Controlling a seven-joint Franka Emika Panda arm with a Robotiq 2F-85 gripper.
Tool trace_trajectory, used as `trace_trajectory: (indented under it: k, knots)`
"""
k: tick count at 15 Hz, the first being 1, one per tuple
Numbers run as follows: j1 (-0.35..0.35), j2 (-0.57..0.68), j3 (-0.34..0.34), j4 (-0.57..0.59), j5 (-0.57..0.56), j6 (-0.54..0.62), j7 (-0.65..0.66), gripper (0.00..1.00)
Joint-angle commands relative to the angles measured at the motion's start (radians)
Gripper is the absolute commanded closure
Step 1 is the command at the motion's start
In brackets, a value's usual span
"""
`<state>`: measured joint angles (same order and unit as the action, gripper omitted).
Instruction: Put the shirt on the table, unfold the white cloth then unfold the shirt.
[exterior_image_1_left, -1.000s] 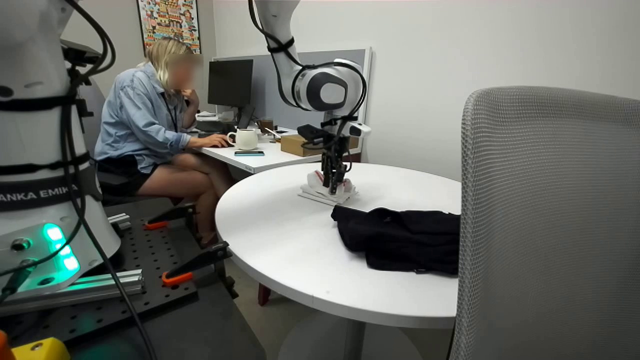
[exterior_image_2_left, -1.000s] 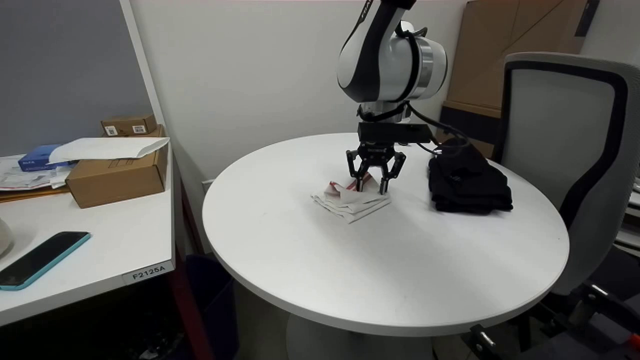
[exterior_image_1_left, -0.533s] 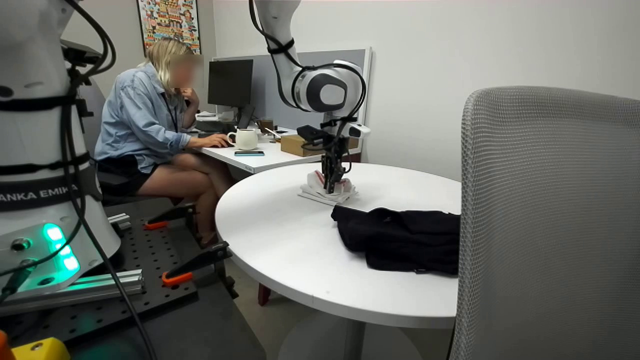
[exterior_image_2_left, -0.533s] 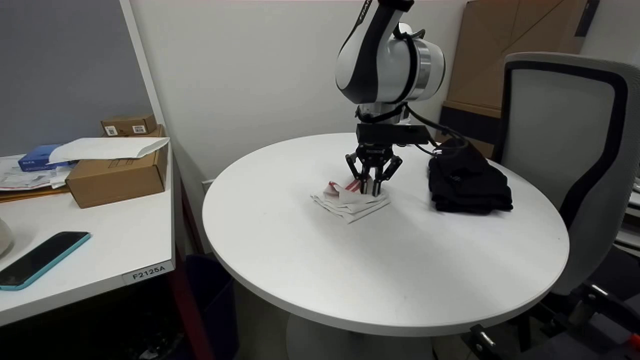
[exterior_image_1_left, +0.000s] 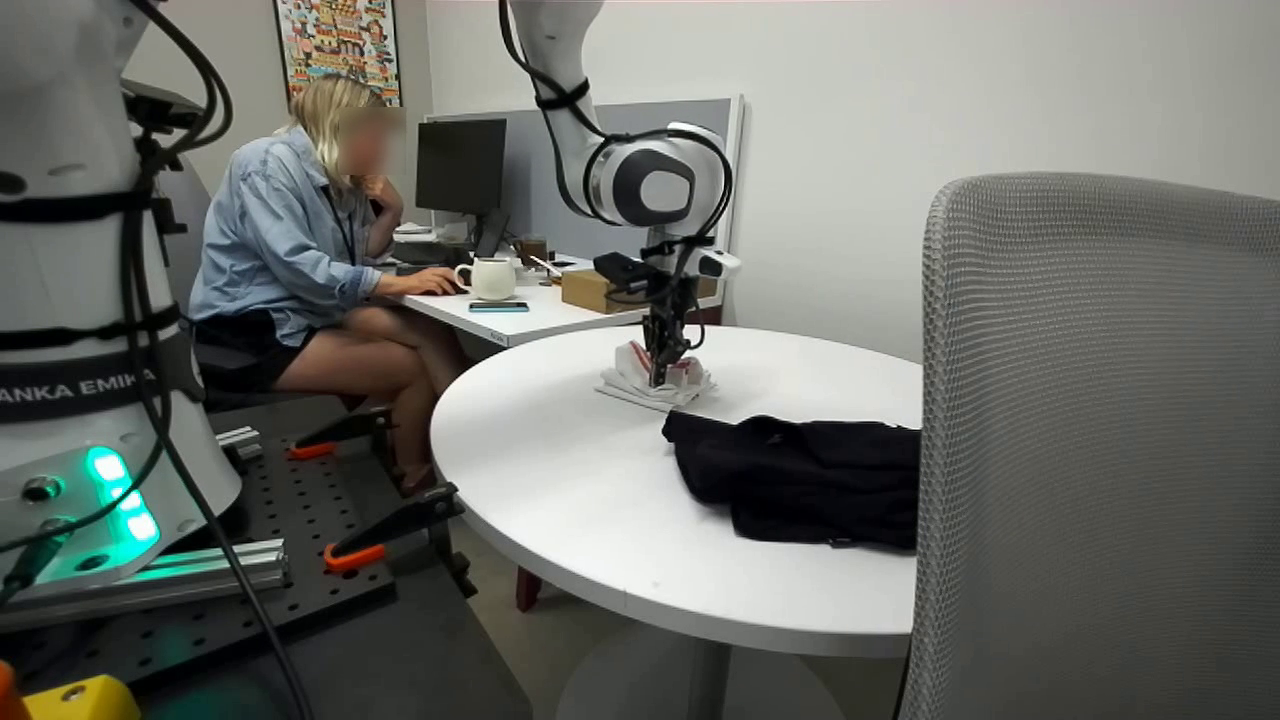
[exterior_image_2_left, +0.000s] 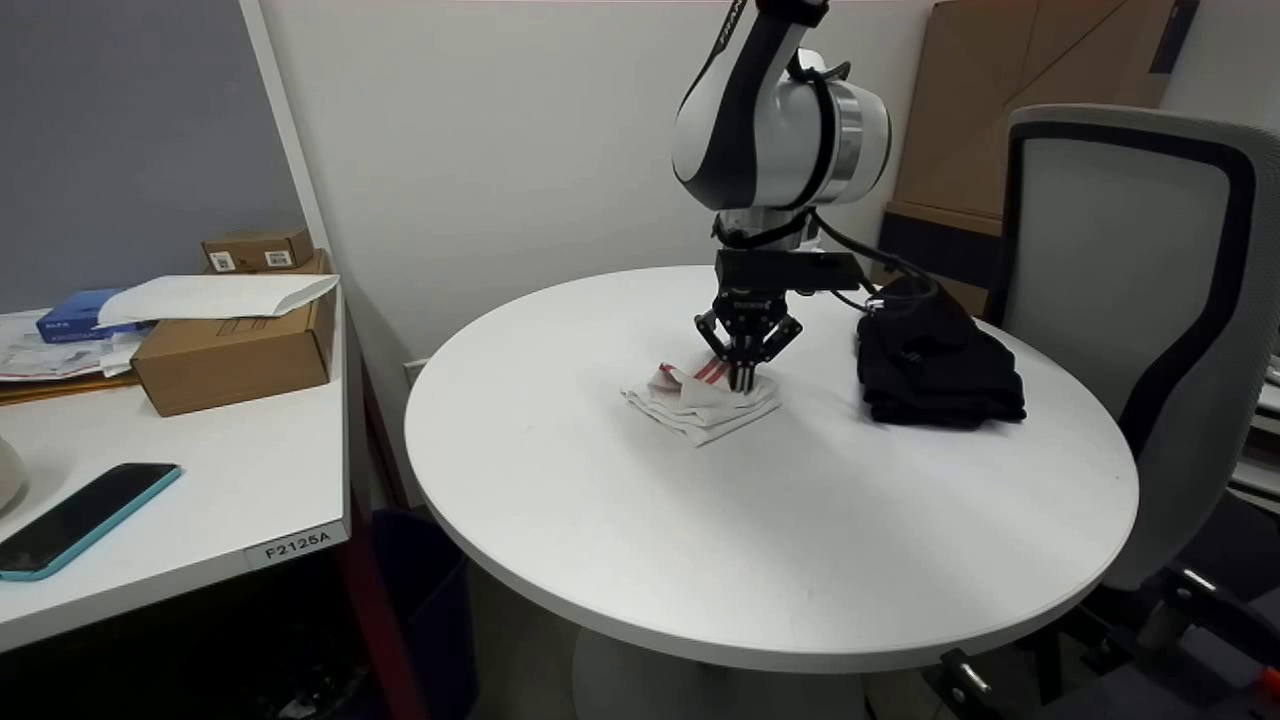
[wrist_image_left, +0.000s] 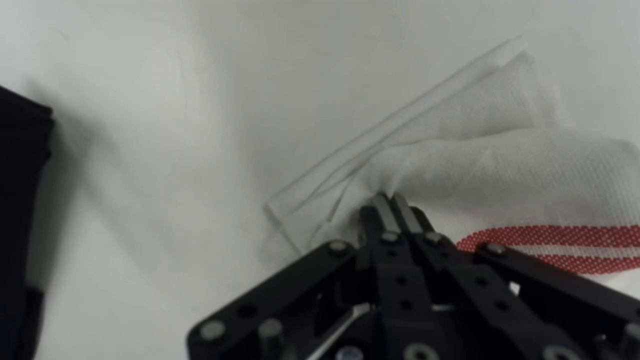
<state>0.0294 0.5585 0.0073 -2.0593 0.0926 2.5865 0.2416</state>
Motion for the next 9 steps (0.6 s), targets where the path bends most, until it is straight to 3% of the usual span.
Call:
trace_trajectory:
  k: [1, 9]
  knots:
    - [-0.035, -0.047, 0.035, -0.012, 0.051, 0.003, -0.079, 1.00]
    - [-0.114, -0.294, 0.080, -0.015, 0.145, -0.049, -0.275, 1.00]
